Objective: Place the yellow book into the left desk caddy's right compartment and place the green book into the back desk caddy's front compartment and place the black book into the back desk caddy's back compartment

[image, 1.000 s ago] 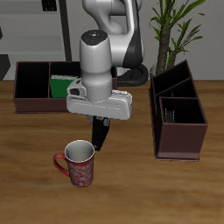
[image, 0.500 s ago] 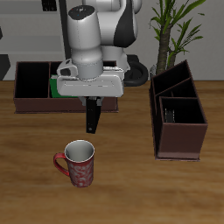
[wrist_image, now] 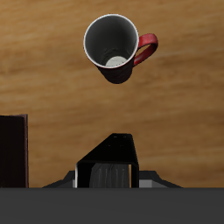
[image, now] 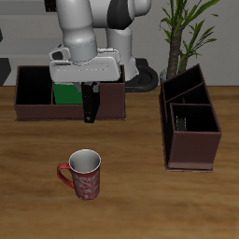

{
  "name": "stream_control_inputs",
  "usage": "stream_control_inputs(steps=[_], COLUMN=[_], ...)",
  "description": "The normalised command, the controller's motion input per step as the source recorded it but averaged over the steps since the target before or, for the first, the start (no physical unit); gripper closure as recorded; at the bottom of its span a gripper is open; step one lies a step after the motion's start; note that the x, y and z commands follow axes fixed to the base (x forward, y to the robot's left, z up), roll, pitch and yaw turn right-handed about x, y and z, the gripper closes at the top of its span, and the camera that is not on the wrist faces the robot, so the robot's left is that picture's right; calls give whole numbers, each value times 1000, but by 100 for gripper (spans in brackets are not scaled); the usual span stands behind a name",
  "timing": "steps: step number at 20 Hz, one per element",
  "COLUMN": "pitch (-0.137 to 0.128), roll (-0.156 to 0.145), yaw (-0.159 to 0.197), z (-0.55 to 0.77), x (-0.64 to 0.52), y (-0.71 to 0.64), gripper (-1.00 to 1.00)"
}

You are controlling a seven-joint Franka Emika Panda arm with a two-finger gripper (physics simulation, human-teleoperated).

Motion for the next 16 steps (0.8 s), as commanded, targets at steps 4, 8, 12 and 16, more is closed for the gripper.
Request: stream_control_inputs(steps=[4, 8, 12, 16], pitch=[-67, -56, -67, -62], roll=[50, -51, -101, -75], yaw=[7, 55, 64, 23], z=[239, 149, 162, 201], x=[-419, -361, -339, -361], y=[-420, -469, -415, -442], gripper=[100, 100, 100, 100])
